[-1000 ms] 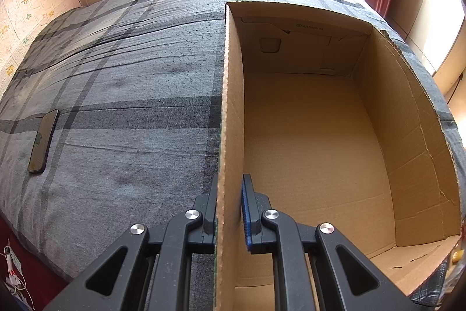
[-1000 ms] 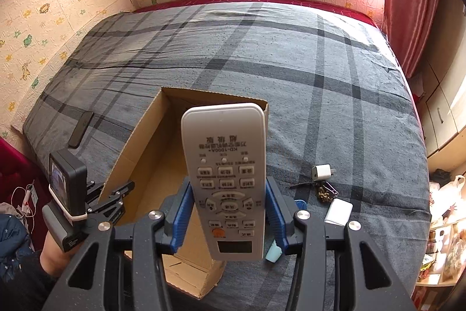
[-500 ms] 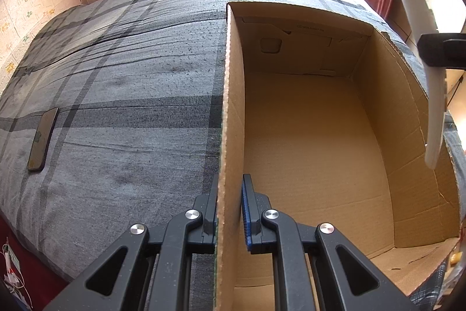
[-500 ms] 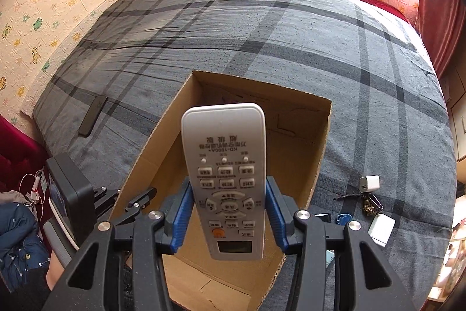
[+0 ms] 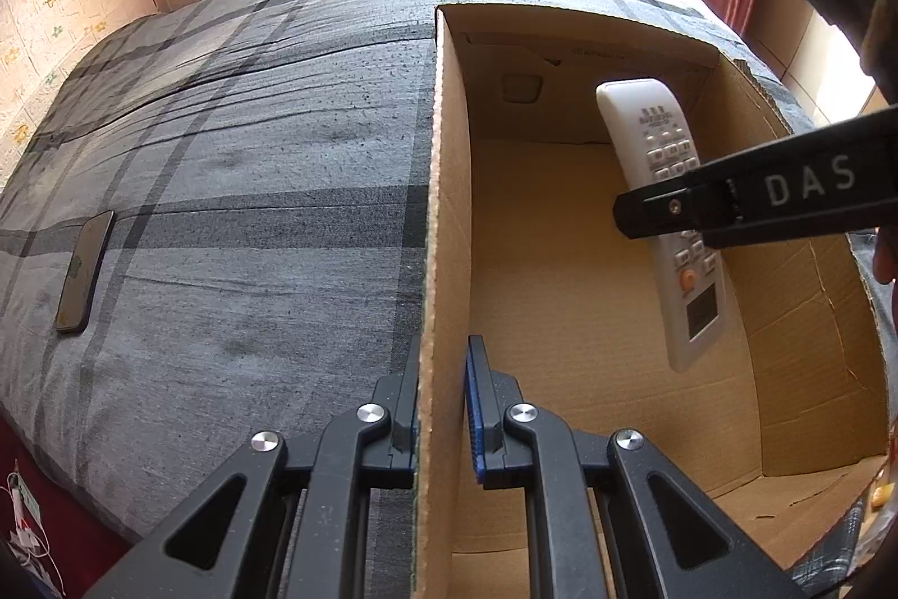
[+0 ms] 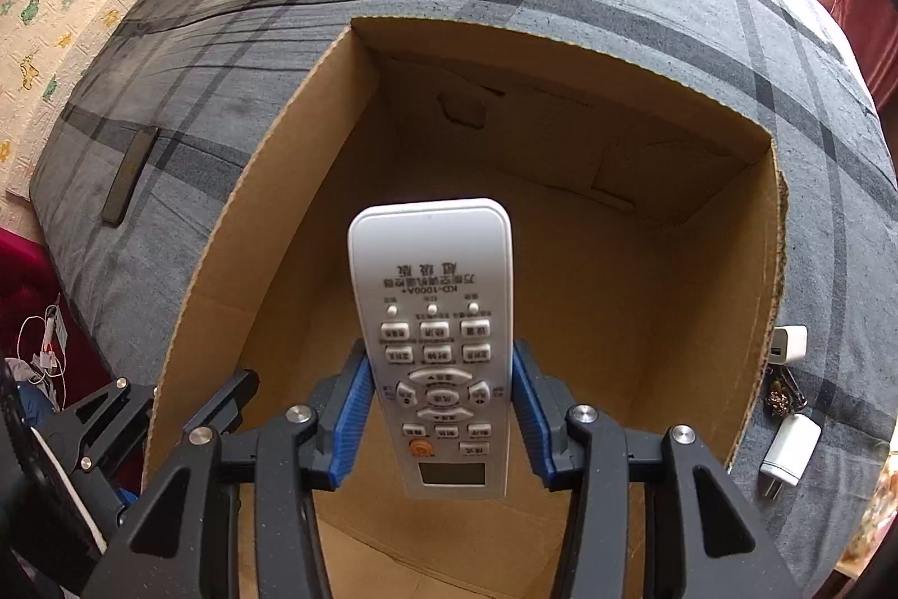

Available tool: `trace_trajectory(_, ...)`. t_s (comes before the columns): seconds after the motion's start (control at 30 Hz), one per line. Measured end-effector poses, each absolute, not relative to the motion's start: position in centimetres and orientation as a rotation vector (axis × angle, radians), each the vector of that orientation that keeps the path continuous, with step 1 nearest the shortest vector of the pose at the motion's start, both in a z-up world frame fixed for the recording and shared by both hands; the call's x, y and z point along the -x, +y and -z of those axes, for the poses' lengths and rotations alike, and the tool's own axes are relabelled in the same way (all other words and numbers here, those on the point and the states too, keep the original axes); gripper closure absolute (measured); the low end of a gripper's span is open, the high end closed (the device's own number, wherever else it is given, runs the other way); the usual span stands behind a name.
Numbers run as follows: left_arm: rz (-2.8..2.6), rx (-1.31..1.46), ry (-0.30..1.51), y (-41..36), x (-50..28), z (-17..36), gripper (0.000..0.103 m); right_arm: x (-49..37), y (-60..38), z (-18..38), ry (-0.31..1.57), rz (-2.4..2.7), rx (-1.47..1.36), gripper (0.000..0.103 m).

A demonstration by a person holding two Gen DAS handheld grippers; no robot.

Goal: Organize rigid objects
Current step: 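Carry the remote with the right tool over the box and lower it, then open the right tool to release the remote inside the box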

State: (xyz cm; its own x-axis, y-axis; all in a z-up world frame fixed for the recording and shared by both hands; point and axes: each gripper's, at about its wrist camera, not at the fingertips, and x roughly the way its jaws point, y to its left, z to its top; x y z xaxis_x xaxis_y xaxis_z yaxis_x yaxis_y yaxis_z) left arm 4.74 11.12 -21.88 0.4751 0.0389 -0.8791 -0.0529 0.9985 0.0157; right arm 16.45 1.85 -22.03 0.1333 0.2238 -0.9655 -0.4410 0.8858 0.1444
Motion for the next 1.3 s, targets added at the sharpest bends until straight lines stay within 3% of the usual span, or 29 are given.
trace_trajectory(0.6, -0.056, 0.014, 1.078, 11.2, -4.8, 21.9, 0.090, -18.5, 4.8, 27.3, 1.483, -0.480, 0.180, 0.052)
trace_trajectory(0.83, -0.062, 0.017, 1.078, 11.3, -4.9, 21.9, 0.090, -18.2, 4.7, 26.2, 1.439, -0.471, 0.193, 0.045)
trace_trajectory(1.07, -0.064, 0.019, 1.077, 11.2, -4.9, 22.0, 0.090, -17.8, 4.8, 24.6, 1.402, -0.449, 0.218, 0.027)
trace_trajectory(1.3, -0.066, 0.016, 1.076, 11.2, -4.8, 22.0, 0.090, -16.4, 3.4, 21.9, 1.329, -0.427, 0.227, 0.017)
